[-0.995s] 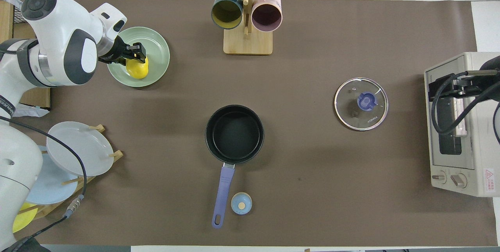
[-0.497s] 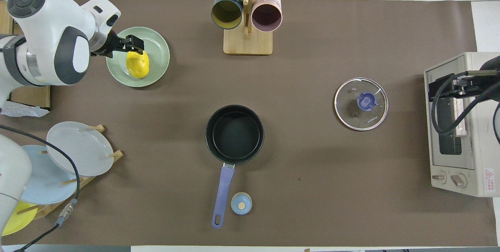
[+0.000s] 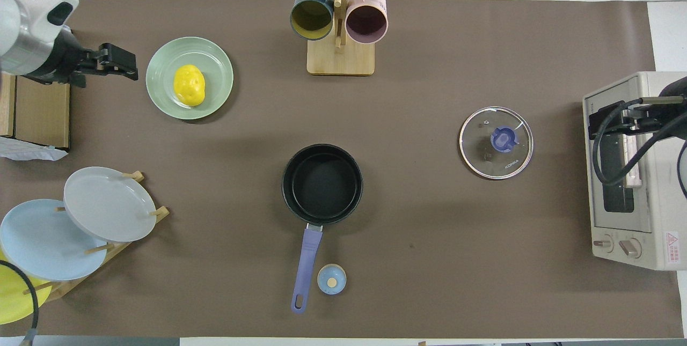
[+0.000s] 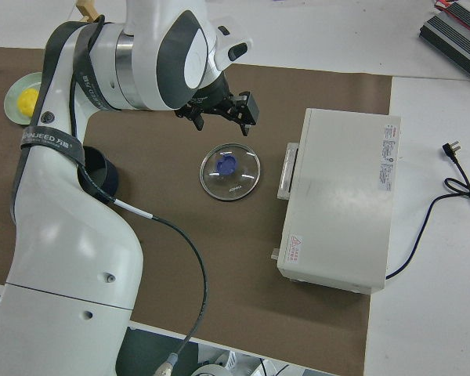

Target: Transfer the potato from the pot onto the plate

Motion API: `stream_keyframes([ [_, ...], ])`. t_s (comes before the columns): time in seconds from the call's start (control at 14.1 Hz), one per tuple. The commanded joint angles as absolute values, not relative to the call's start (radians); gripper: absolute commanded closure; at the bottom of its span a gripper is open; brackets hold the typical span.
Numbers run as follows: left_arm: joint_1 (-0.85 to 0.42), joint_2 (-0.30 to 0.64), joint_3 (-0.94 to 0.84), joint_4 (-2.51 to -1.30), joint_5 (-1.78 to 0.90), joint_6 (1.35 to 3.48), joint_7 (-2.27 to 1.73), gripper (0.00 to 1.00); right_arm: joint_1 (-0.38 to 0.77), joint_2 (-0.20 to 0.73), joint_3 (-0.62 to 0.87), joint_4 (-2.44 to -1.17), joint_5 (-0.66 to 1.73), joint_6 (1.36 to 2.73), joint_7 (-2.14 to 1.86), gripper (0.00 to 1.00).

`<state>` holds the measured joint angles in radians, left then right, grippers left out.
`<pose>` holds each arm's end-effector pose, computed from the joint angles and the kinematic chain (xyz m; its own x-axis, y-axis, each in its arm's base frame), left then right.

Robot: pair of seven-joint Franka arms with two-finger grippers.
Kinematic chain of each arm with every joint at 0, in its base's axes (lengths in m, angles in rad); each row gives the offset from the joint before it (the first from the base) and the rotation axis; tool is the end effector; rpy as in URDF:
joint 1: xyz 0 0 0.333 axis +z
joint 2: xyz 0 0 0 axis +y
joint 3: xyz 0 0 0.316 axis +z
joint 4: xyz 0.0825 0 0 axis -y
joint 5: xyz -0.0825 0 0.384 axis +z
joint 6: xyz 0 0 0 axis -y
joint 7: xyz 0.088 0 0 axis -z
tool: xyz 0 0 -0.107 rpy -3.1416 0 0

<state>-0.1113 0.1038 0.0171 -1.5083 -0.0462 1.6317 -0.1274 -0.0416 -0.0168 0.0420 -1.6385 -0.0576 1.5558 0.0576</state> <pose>0.5888 -0.0609 0.6002 0.9993 0.0358 0.0138 0.0351 -0.9983 0.0465 0.5457 -0.0058 0.6008 0.9964 -0.0580 -0.0624 -0.0541 -0.9966 0.0619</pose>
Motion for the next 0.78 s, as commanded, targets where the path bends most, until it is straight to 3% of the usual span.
stream_keyframes([
  [0.0,-0.112,-0.012,0.018,-1.588,-0.026,1.527,-0.126,0.0,-0.052,-0.031,0.046,-1.654,-0.038,1.555,0.067,0.0],
  [0.21,-0.118,-0.113,0.018,-1.756,-0.026,1.551,-0.137,0.0,-0.052,-0.031,0.046,-1.654,-0.037,1.555,0.067,0.0],
  [0.36,-0.124,-0.13,0.018,-1.802,-0.026,1.591,-0.137,0.0,-0.052,-0.031,0.046,-1.654,-0.038,1.555,0.067,0.0],
  [0.71,-0.121,-0.017,0.012,-1.603,-0.026,1.537,-0.135,0.0,-0.052,-0.031,0.046,-1.654,-0.038,1.555,0.067,0.0],
])
